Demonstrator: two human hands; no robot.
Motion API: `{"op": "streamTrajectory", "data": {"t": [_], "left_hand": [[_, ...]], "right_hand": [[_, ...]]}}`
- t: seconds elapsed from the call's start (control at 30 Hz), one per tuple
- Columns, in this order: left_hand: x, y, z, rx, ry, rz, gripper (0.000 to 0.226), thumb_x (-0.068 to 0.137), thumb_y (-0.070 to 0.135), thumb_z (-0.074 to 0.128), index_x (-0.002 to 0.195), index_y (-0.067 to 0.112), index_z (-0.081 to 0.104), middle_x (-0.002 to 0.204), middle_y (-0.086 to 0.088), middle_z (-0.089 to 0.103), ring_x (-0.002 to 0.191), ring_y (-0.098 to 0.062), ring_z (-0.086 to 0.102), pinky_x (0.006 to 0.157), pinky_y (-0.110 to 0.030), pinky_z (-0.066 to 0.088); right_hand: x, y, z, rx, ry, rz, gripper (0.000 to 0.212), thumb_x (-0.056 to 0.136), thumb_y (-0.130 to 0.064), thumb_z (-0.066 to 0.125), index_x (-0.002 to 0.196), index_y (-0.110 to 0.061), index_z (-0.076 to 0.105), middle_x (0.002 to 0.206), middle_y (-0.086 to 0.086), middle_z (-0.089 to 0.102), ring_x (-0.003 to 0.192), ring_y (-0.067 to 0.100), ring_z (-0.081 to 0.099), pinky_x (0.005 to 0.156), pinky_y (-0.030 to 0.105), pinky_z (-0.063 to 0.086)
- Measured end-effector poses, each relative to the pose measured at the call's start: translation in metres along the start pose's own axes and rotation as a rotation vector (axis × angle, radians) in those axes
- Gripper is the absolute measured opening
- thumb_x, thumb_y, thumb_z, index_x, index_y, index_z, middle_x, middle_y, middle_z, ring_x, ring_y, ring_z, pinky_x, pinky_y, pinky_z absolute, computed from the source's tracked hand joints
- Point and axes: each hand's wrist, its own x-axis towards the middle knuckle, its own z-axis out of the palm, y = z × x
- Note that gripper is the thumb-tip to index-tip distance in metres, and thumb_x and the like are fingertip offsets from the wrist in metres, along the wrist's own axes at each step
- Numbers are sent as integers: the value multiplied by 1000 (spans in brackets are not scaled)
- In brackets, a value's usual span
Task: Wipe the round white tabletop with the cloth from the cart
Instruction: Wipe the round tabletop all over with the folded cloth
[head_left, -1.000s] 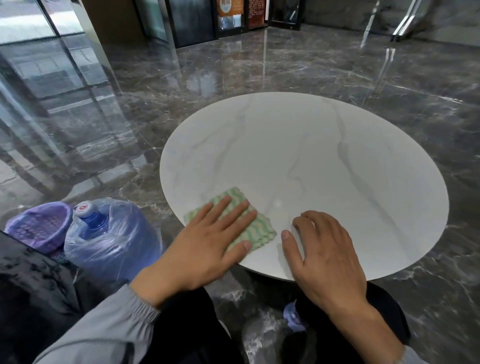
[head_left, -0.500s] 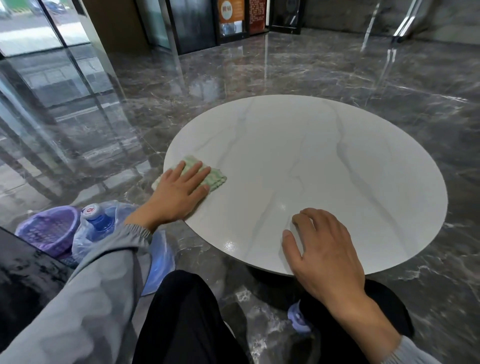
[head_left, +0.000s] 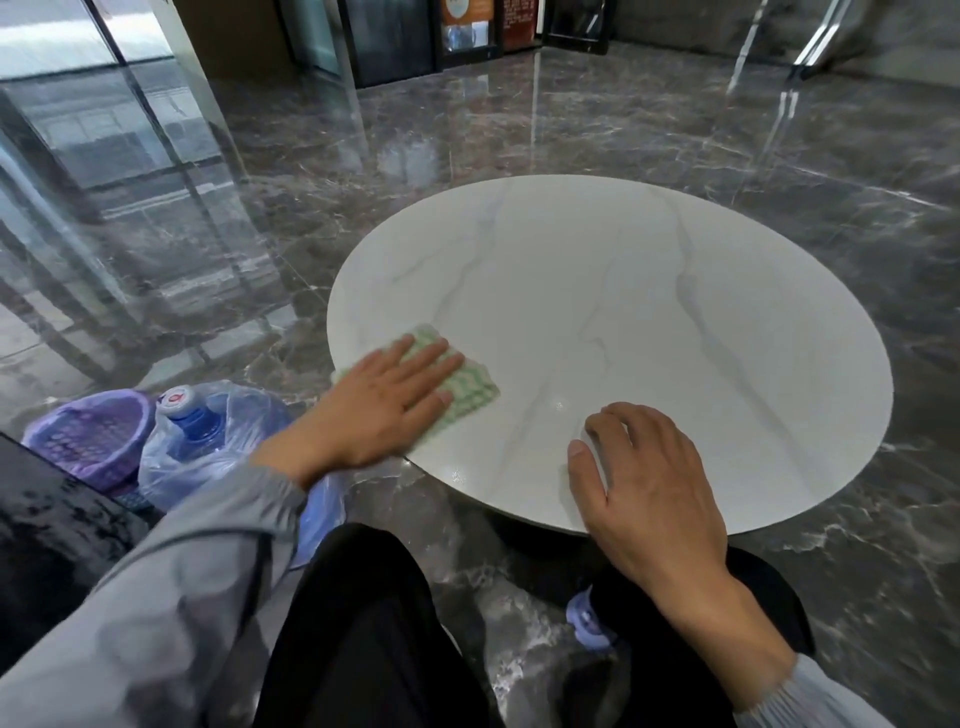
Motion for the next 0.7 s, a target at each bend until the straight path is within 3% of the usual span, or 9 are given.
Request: {"op": "streamTrajectory", "data": {"t": [0.1,0.17,0.33,0.47,0.57,0.7], "left_hand": [[18,-18,-11,13,-49,-61,81,75,92,-15,150,63,-7,168,23,-10,160,-16,-13,130,-42,-2],[16,0,-7,54,-61,-54,82,81,79,-11,158,52,-7,167,22,-15,160,-18,-16,129,-43,-5],[-21,101,24,80,-12,161,68,94,66,-9,159,44,-14,171,15,-15,158,-21,-23,128,-44,-12],[-38,127,40,99,40,286,63,106,61,6,165,39,-2,173,12,-6,160,-21,-16,129,-44,-10],[-23,102,26,62,-15,229,63,101,68,4,161,51,-7,169,23,-15,157,-10,-22,127,-34,-14],[15,43,-2,46,-79,20,58,107,63,15,160,51,-5,169,22,-13,158,-12,-18,128,-35,-9]], "right_hand": [[0,0,0,5,12,5,38,102,-39,40,114,-12,65,119,4,62,113,26,53,97,39,41],[1,0,1,14,21,7,38,102,-38,40,113,-11,65,118,4,62,112,27,54,97,40,41],[0,-2,-1,63,36,19,41,107,-40,36,126,-11,59,119,3,60,115,27,54,101,41,42],[-1,-4,-5,145,39,52,56,109,-50,22,135,-13,54,127,4,59,123,25,52,107,40,40],[-1,-2,-4,173,29,57,59,109,-53,18,137,-14,53,129,2,58,125,24,51,108,39,39],[-2,-2,-5,169,23,45,57,110,-51,20,134,-14,56,126,2,59,122,24,51,108,39,40]]}}
